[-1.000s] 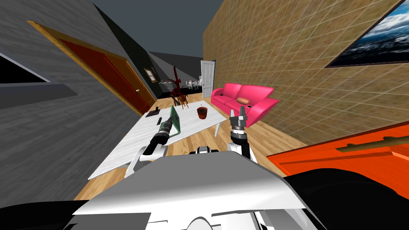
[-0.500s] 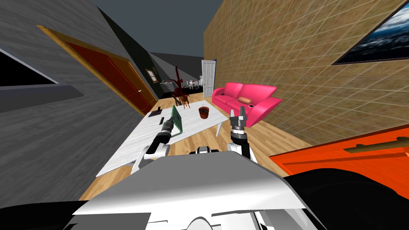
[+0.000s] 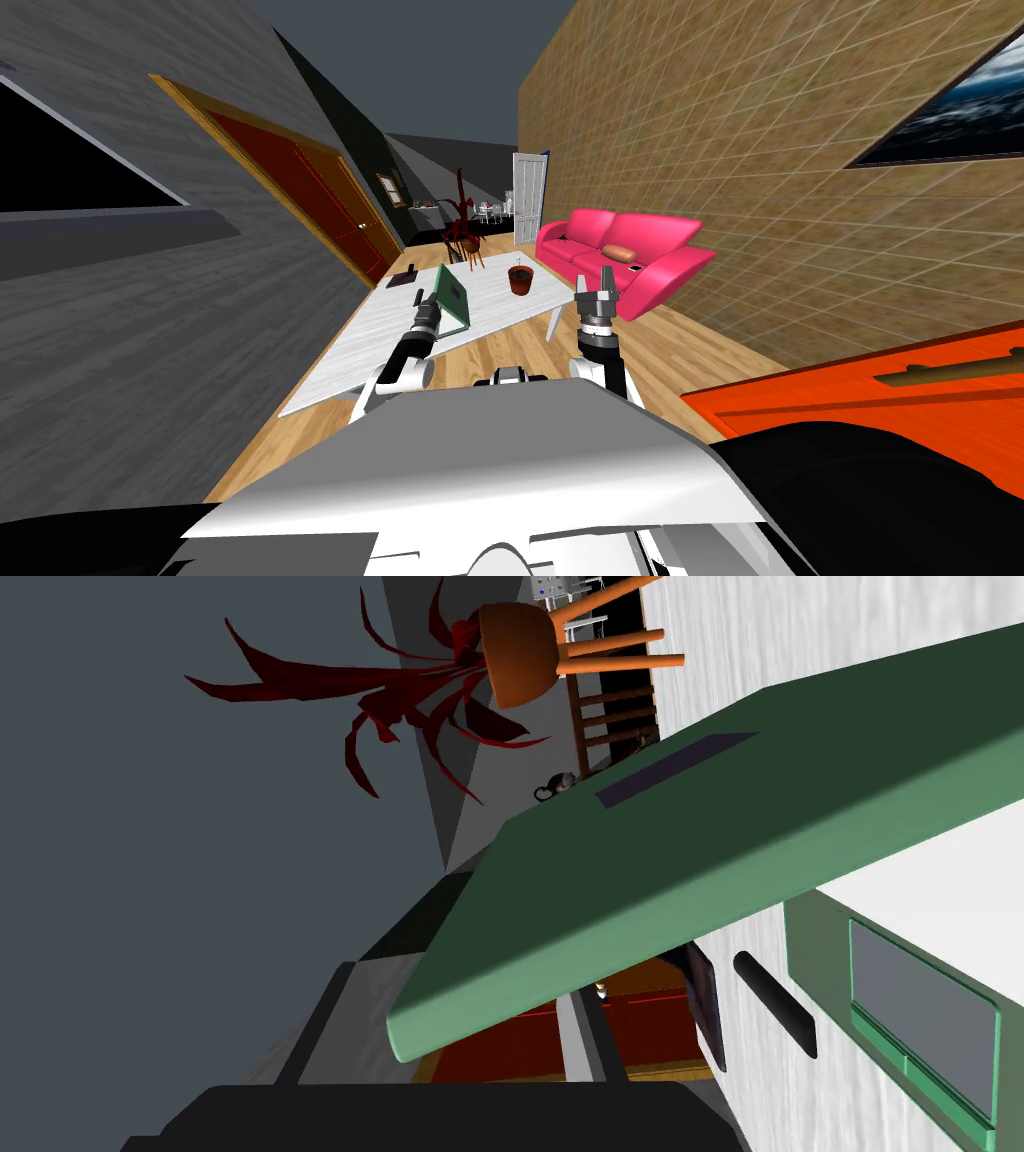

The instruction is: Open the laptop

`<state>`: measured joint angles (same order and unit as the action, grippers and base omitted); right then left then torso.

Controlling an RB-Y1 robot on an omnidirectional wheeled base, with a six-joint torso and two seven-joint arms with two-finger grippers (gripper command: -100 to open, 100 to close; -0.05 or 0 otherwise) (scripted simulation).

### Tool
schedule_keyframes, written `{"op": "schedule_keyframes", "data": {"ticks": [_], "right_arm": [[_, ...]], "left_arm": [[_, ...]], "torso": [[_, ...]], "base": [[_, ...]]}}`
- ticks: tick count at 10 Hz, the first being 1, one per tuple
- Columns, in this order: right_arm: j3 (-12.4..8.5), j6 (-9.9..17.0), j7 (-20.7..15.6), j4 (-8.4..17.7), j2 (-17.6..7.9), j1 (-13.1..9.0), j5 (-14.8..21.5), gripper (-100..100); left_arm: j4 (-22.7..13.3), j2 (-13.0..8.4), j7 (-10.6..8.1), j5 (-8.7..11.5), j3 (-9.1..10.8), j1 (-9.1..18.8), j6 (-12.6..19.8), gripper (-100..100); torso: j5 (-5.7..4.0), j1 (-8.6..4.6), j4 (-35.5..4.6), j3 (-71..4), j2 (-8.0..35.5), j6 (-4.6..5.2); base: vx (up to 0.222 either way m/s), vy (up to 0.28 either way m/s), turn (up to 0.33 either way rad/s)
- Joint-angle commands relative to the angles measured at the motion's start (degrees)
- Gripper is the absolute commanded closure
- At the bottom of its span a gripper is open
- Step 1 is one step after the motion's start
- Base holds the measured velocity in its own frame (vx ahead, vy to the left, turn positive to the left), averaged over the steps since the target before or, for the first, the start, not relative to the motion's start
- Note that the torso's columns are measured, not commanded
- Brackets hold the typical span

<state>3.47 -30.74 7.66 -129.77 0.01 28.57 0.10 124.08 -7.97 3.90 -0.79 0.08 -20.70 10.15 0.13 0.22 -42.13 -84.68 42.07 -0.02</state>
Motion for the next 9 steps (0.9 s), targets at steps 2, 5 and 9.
{"op": "schedule_keyframes", "data": {"ticks": [2, 5, 9], "right_arm": [[0.01, 0.00, 0.00, 0.00, 0.01, 0.00, 0.00, 0], [0.01, 0.00, 0.00, 0.00, 0.01, 0.00, 0.00, 0], [0.01, 0.00, 0.00, 0.00, 0.01, 0.00, 0.00, 0]], "left_arm": [[-3.66, 1.63, -1.72, 1.37, 0.04, 1.18, -3.68, 100], [-8.25, 2.93, -3.46, 2.89, 0.24, 3.19, -7.83, 100], [-13.49, 4.23, -5.20, 4.41, 0.43, 5.20, -11.97, 100]], "torso": [[-0.15, -0.41, -0.09, 0.01, 0.04, 0.11], [-0.14, -0.34, -0.13, 0.10, 0.17, 0.12], [-0.15, -0.26, -0.20, 0.13, 0.25, 0.05]], "base": [[-0.023, 0.045, 0.026], [-0.038, 0.054, 0.006], [-0.027, 0.038, 0.006]]}}
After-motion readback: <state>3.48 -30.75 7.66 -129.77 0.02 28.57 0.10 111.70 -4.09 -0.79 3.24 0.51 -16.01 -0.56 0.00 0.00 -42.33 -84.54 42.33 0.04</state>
